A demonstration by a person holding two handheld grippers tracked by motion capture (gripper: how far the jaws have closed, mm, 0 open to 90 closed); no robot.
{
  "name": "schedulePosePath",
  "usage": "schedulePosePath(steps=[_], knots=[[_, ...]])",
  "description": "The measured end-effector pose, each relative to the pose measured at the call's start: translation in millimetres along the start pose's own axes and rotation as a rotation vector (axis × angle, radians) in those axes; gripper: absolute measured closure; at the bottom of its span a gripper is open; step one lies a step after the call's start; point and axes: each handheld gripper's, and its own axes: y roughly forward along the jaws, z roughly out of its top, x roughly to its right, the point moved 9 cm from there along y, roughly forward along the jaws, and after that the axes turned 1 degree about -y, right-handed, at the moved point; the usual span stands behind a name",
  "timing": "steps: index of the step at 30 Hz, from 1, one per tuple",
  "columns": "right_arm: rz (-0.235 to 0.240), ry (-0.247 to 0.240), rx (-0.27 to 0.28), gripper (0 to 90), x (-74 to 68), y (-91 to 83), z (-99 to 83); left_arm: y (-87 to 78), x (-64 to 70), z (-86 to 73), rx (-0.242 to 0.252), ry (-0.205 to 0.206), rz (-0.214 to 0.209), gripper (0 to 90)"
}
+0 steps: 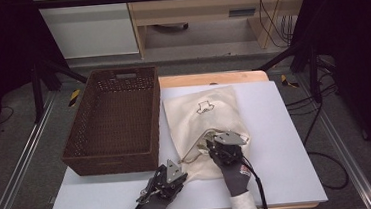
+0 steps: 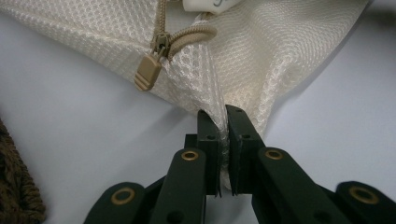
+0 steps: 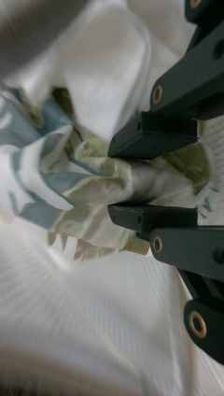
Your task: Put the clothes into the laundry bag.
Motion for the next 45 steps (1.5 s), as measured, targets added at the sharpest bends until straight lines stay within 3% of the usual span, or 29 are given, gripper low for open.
schedulePosePath(steps=[2,5,7,9,14,19,21,25,28,33,35,37,39,41,45], knots=[[0.027,-0.002,0.03,62.0,1.8,-17.0,2.0,0.0,0.1,0.0,0.001,0.0,0.002,83.9],[0.011,-0.027,0.058,58.0,13.1,-46.4,3.4,-0.1,0.1,-0.2,0.002,-0.002,0.003,83.9],[-0.026,-0.029,0.066,55.9,27.1,-63.9,-0.5,-0.1,0.0,-0.2,0.002,-0.003,0.002,83.9],[-0.08,-0.026,0.034,52.8,42.6,-74.2,-12.5,-0.1,-0.1,-0.2,0.002,-0.004,0.001,83.9],[-0.126,-0.005,-0.09,56.0,62.0,-62.2,-48.9,0.1,0.0,-0.1,0.008,-0.003,-0.001,83.9],[-0.147,-0.005,-0.185,86.6,61.1,-52.5,-61.9,0.0,-0.8,-0.2,0.006,-0.011,-0.008,83.8],[-0.158,-0.016,-0.179,88.9,63.8,-59.0,-59.8,0.0,-1.1,0.0,0.006,-0.02,-0.015,83.8],[-0.156,0.018,-0.133,89.3,74.4,-84.6,-52.6,-0.8,-1.4,0.0,0.002,-0.029,-0.012,83.7],[-0.147,0.051,-0.109,89.1,83.0,-102.2,-54.5,-5.0,-0.5,2.2,0.014,-0.05,-0.032,83.8],[-0.129,0.06,-0.191,85.7,92.2,-97.3,-81.0,-13.4,-3.4,6.1,0.023,-0.056,-0.037,83.7],[-0.134,0.047,-0.229,80.6,92.3,-88.8,-90.8,-10.6,-4.0,2.7,0.01,-0.06,-0.037,83.4],[-0.13,0.034,-0.215,71.2,89.0,-89.8,-86.2,-5.4,-3.7,-1.2,-0.002,-0.058,-0.033,82.9],[-0.104,0.024,-0.153,57.8,82.3,-94.6,-72.9,-2.9,-3.9,-1.9,0.006,-0.06,-0.031,81.9],[-0.067,0.004,-0.088,50.9,71.5,-98.8,-58.0,-2.9,-4.6,-1.9,0.008,-0.061,-0.028,80.7],[0.033,-0.023,0.011,47.7,40.4,-100.6,-32.3,-2.1,-4.3,-2.2,0.022,-0.062,-0.026,79.9]])
